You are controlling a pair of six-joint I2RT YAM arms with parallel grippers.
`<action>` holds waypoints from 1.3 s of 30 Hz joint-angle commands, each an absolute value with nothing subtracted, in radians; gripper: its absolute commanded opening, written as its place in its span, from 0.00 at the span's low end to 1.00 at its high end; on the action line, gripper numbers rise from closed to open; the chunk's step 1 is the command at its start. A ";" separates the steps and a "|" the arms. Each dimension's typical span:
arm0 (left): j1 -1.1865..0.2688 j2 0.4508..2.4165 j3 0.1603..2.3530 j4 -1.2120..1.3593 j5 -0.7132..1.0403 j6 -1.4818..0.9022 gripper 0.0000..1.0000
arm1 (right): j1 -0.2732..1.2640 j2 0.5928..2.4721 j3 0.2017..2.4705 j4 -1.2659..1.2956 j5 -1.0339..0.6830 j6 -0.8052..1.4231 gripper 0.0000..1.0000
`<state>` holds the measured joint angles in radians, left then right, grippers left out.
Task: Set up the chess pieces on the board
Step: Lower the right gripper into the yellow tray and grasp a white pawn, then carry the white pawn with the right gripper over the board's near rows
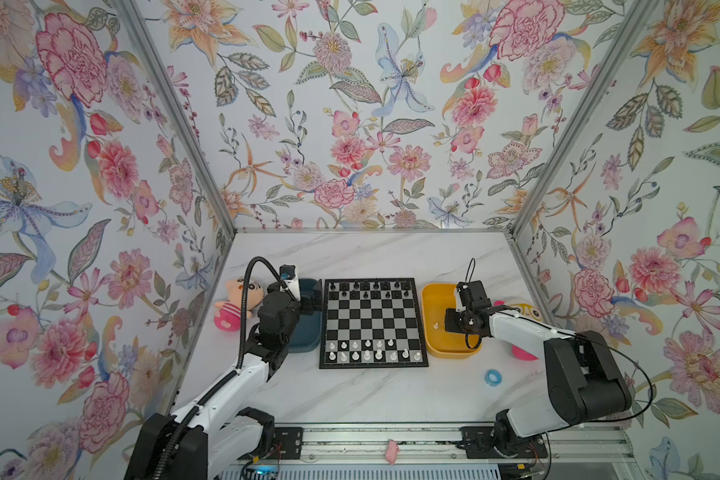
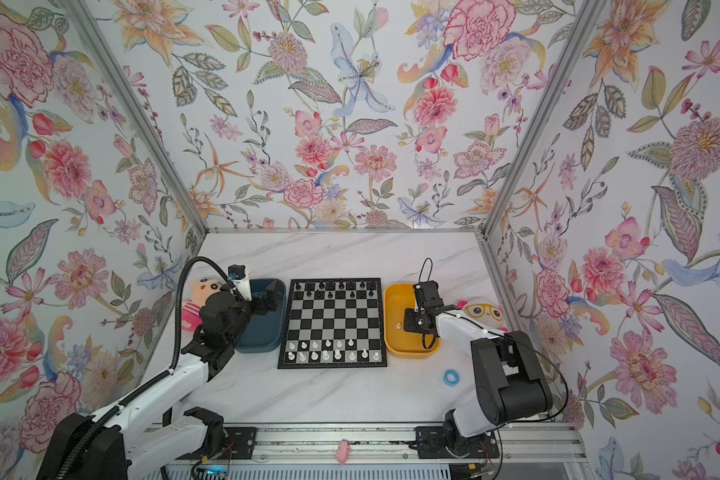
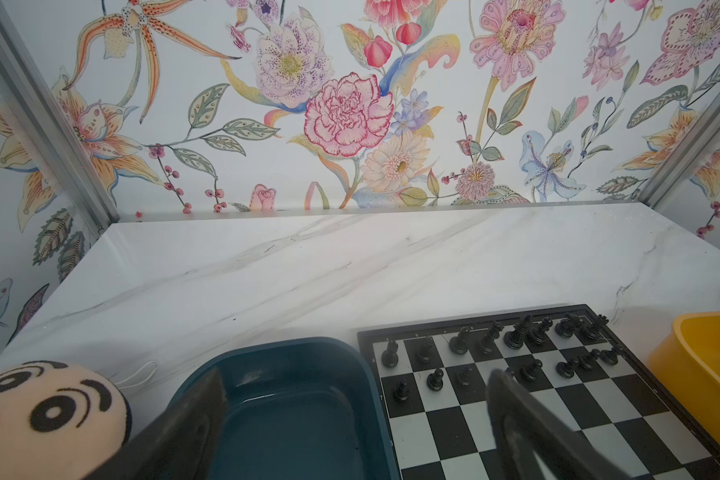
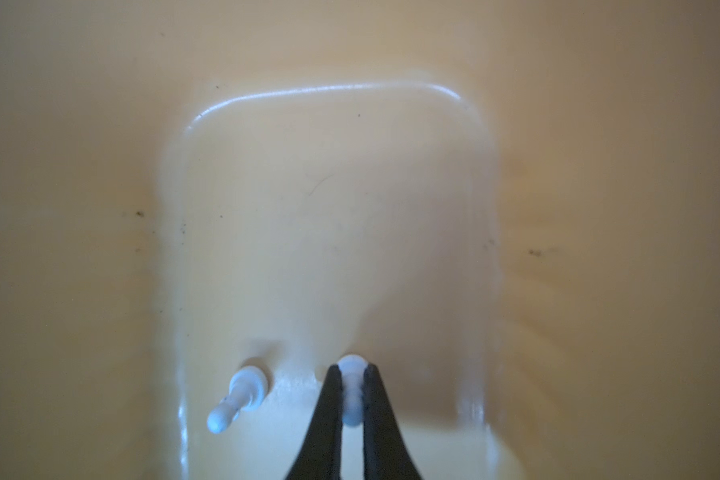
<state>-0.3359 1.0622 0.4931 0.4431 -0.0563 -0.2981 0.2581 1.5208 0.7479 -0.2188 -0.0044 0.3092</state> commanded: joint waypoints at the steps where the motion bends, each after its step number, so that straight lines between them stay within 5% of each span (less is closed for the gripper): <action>1: -0.329 1.058 0.498 0.460 -0.038 -0.310 0.99 | 0.255 1.525 0.778 -0.234 -0.003 0.304 0.04; 13: -0.329 1.028 0.484 0.453 -0.040 -0.304 0.98 | 0.300 1.401 0.848 -0.422 0.056 0.274 0.00; 22: -0.329 0.983 0.456 0.453 -0.040 -0.302 0.99 | 0.471 1.322 0.952 -0.621 0.060 0.270 0.00; 39: -0.328 0.952 0.440 0.450 -0.033 -0.302 0.99 | 0.760 1.572 1.073 -0.602 -0.054 0.311 0.00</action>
